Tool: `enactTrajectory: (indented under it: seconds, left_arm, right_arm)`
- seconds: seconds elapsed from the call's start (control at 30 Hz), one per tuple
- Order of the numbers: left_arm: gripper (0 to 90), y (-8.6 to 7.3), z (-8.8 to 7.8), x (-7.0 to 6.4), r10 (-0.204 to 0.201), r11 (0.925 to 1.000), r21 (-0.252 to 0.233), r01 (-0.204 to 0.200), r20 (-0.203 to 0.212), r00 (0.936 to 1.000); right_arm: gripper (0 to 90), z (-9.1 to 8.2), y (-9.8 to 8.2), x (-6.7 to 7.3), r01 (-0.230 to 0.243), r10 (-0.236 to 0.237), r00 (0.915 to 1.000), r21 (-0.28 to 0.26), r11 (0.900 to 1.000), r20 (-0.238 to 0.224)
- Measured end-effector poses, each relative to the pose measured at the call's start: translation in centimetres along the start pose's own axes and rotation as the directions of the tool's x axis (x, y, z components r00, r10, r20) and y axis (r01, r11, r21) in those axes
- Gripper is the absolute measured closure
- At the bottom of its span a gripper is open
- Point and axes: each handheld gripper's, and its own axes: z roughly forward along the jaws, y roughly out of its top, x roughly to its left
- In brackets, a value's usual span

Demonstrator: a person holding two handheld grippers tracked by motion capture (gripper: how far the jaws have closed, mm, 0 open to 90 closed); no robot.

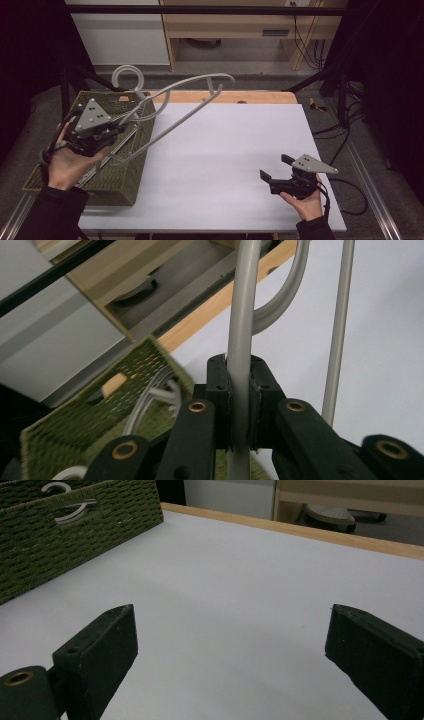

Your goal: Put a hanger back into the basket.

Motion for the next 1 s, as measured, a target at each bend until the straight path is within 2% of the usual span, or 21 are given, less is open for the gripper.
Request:
enactTrajectory:
  seconds: [0.17,0.37,0.43,0.53,0.7,1.0]
  left_arm:
    - [82.5,-1.6,0.0,2.6,-0.024,0.9992,0.031,0.026,-0.053,0.9983]
    - [82.5,-4.2,0.4,5.3,-0.046,0.9969,0.060,0.052,-0.084,0.9953]
    - [82.5,-5.0,0.5,5.8,-0.061,0.9941,0.084,0.069,-0.099,0.9932]
    - [82.5,-6.1,0.7,6.8,-0.060,0.9910,0.113,0.073,-0.115,0.9916]
    - [82.5,-7.8,1.2,8.0,-0.069,0.9879,0.130,0.085,-0.120,0.9904]
    - [82.5,-10.2,1.8,9.3,-0.084,0.9768,0.183,0.112,-0.154,0.9845]
  right_arm:
    - [6.6,0.1,0.0,0.1,0.001,-0.001,1.0000,-0.003,1.000,0.001]
    - [6.3,0.0,0.0,0.1,-0.004,0.004,1.0000,-0.002,1.000,0.004]
    - [6.1,0.0,0.0,0.1,-0.004,0.004,1.0000,0.000,1.000,0.002]
    - [6.0,0.1,0.0,0.1,-0.003,0.003,1.0000,0.000,1.000,0.002]
    - [5.6,0.1,0.1,0.1,-0.001,0.001,1.0000,-0.003,1.000,0.003]
    - [5.2,0.1,0.0,0.1,0.003,-0.003,1.0000,0.000,1.000,0.001]
